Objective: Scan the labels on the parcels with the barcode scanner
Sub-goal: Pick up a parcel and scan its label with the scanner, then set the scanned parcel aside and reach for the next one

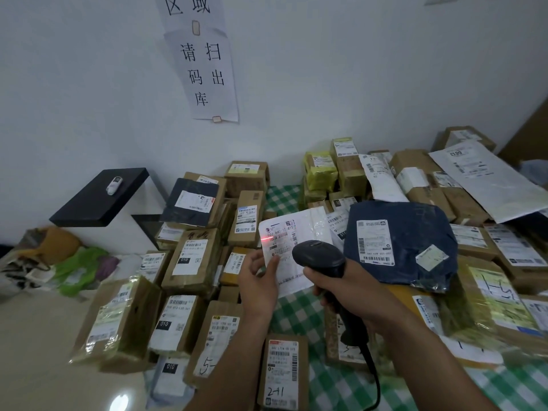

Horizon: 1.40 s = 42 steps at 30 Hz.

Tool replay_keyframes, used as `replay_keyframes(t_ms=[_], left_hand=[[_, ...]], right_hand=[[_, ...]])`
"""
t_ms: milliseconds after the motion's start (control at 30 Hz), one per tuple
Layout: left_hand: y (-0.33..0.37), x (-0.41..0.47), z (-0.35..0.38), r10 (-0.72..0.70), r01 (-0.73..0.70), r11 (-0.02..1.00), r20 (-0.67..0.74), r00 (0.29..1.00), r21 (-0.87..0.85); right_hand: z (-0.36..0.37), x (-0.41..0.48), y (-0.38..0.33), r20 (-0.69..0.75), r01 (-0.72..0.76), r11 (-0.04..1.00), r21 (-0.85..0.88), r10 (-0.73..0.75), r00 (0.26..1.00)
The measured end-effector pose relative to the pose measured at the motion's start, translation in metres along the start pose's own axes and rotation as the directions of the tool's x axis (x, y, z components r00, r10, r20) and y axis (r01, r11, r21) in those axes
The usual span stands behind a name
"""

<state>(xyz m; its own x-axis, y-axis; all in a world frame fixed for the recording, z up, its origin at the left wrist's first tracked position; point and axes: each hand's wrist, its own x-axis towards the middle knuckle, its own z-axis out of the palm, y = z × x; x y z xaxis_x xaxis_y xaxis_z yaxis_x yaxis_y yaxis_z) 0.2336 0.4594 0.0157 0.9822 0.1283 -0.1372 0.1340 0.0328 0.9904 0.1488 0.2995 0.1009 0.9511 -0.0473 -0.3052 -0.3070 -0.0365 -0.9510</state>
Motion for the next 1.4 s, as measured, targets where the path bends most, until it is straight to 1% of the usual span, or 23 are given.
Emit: replay_keyframes(t_ms=[100, 267, 400, 500, 700, 833, 933, 1000, 1033, 1067, 1100, 1133, 1167, 1200, 1233, 1267, 1300, 1333, 1367, 1400], left_hand=[[-0.001, 0.002, -0.001, -0.007, 0.007, 1.000, 0.003, 1.000, -0.001], [0.004, -0.002, -0.010, 0.020, -0.020, 1.000, -0.008, 1.000, 0.007], [0.010, -0.002, -0.038, 0.018, -0.018, 1.000, -0.118, 0.993, -0.003], [0.012, 0.010, -0.070, 0.047, -0.041, 0.999, -0.222, 0.974, 0.033], [0.017, 0.069, -0.141, 0.107, -0.036, 0.978, -0.340, 0.934, 0.207], [0.012, 0.123, -0.185, 0.101, 0.014, 0.935, -0.307, 0.946, 0.354], [0.004, 0.158, -0.204, 0.049, 0.091, 0.892, -0.296, 0.954, 0.444], [0.001, 0.179, -0.213, 0.031, 0.129, 0.839, -0.285, 0.958, 0.528], [0.000, 0.187, -0.216, 0.044, 0.138, 0.792, -0.282, 0.958, 0.595], [-0.001, 0.194, -0.218, 0.071, 0.147, 0.724, -0.285, 0.956, 0.674], [-0.002, 0.198, -0.218, 0.126, 0.135, 0.638, -0.276, 0.953, 0.758], [-0.002, 0.199, -0.215, 0.185, 0.100, 0.568, -0.245, 0.952, 0.817], [-0.002, 0.198, -0.208, 0.227, 0.043, 0.536, -0.193, 0.954, 0.843], [-0.002, 0.194, -0.198, 0.237, -0.013, 0.530, -0.134, 0.962, 0.848], [-0.003, 0.191, -0.188, 0.212, -0.049, 0.519, -0.073, 0.974, 0.853], [-0.006, 0.185, -0.179, 0.169, -0.066, 0.473, -0.017, 0.986, 0.879], [-0.008, 0.180, -0.172, 0.137, -0.074, 0.404, 0.020, 0.990, 0.912], [-0.013, 0.176, -0.170, 0.123, -0.072, 0.341, 0.032, 0.992, 0.937], [-0.014, 0.172, -0.172, 0.134, -0.055, 0.307, 0.014, 0.991, 0.950], [-0.015, 0.170, -0.176, 0.136, -0.021, 0.295, -0.020, 0.991, 0.955]], right_hand=[[0.000, 0.001, 0.000, 0.004, 0.003, 1.000, -0.010, -0.003, 1.000], [0.006, 0.006, -0.002, 0.028, 0.012, 1.000, -0.001, -0.012, 1.000], [0.019, 0.018, -0.002, 0.073, -0.010, 1.000, -0.018, 0.012, 0.997], [0.034, 0.036, -0.004, 0.119, -0.021, 0.997, -0.070, 0.029, 0.992], [0.074, 0.078, -0.012, 0.203, -0.030, 0.971, -0.236, 0.080, 0.976], [0.096, 0.100, -0.020, 0.221, -0.058, 0.961, -0.271, 0.121, 0.968], [0.110, 0.113, -0.021, 0.216, -0.070, 0.941, -0.331, 0.147, 0.965], [0.118, 0.120, -0.019, 0.214, -0.082, 0.934, -0.346, 0.164, 0.963], [0.121, 0.123, -0.017, 0.211, -0.089, 0.933, -0.350, 0.170, 0.963], [0.124, 0.125, -0.016, 0.205, -0.096, 0.931, -0.353, 0.177, 0.963], [0.126, 0.127, -0.015, 0.200, -0.102, 0.927, -0.361, 0.184, 0.962], [0.128, 0.130, -0.013, 0.196, -0.110, 0.923, -0.369, 0.193, 0.962], [0.129, 0.131, -0.012, 0.191, -0.119, 0.919, -0.377, 0.203, 0.960], [0.130, 0.132, -0.010, 0.186, -0.126, 0.915, -0.383, 0.210, 0.960], [0.131, 0.133, -0.009, 0.177, -0.134, 0.913, -0.386, 0.216, 0.960], [0.132, 0.134, -0.005, 0.160, -0.145, 0.910, -0.387, 0.221, 0.962], [0.132, 0.135, -0.002, 0.139, -0.157, 0.908, -0.389, 0.227, 0.964], [0.133, 0.136, 0.002, 0.122, -0.171, 0.904, -0.391, 0.235, 0.964], [0.135, 0.136, 0.005, 0.117, -0.178, 0.902, -0.393, 0.241, 0.963], [0.137, 0.137, 0.008, 0.117, -0.184, 0.901, -0.393, 0.248, 0.962]])
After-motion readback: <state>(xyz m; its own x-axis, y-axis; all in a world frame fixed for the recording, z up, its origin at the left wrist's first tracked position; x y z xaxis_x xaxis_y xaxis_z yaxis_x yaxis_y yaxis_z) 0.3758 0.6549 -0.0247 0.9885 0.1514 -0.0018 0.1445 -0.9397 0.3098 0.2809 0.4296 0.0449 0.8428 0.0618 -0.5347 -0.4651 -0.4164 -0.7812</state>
